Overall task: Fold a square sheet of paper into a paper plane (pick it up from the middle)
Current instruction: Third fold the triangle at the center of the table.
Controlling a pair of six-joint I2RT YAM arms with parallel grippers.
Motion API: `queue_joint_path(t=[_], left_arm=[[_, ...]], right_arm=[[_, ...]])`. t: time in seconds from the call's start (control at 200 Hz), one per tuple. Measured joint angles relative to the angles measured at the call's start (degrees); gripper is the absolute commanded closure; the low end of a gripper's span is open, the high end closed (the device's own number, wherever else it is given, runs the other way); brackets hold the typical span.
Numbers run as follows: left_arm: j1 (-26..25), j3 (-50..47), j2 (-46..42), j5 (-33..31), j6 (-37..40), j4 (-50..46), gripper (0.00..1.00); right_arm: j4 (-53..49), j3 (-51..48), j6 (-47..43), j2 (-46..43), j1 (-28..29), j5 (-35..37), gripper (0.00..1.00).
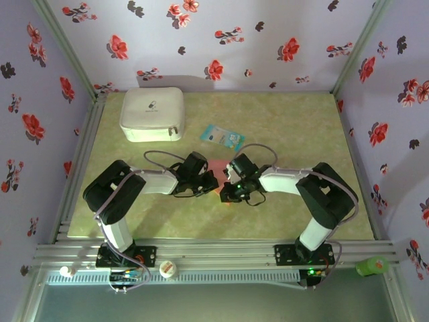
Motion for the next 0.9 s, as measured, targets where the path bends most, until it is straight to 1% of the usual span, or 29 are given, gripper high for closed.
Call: queue_joint_path(t=[0.245, 0.37, 0.495, 0.63, 0.81, 0.9], left_arm=[[0.00, 0.00, 0.26, 0.24, 0.00, 0.46, 1.00], [0.00, -0.07, 0.26, 0.26, 0.00, 0.61, 1.00], [0.00, -0.17, 0.26, 0.26, -0.02, 0.79, 1.00], [0.00, -0.17, 0.26, 0.26, 0.00, 0.79, 1.00], [0.00, -0.17, 0.26, 0.26, 0.00, 0.83, 1.00], [0.00, -0.17, 0.26, 0.26, 0.04, 0.81, 1.00]], right_arm=[[2.10, -2.08, 1.07, -1.29, 0.00, -0.22, 0.87], [2.12, -3.72, 1.31, -2.89, 0.00, -0.15, 0.92], [2.62, -5.77, 1.75, -4.26, 0.00, -0.42, 0.93], [2.78, -6.88, 2.16, -5.35, 0.00, -0.44, 0.97], [1.03, -8.63, 3.02, -8.41, 0.00, -0.50, 0.98], [0.28, -8.63, 3.74, -11.43, -0.02, -0.70, 0.98]])
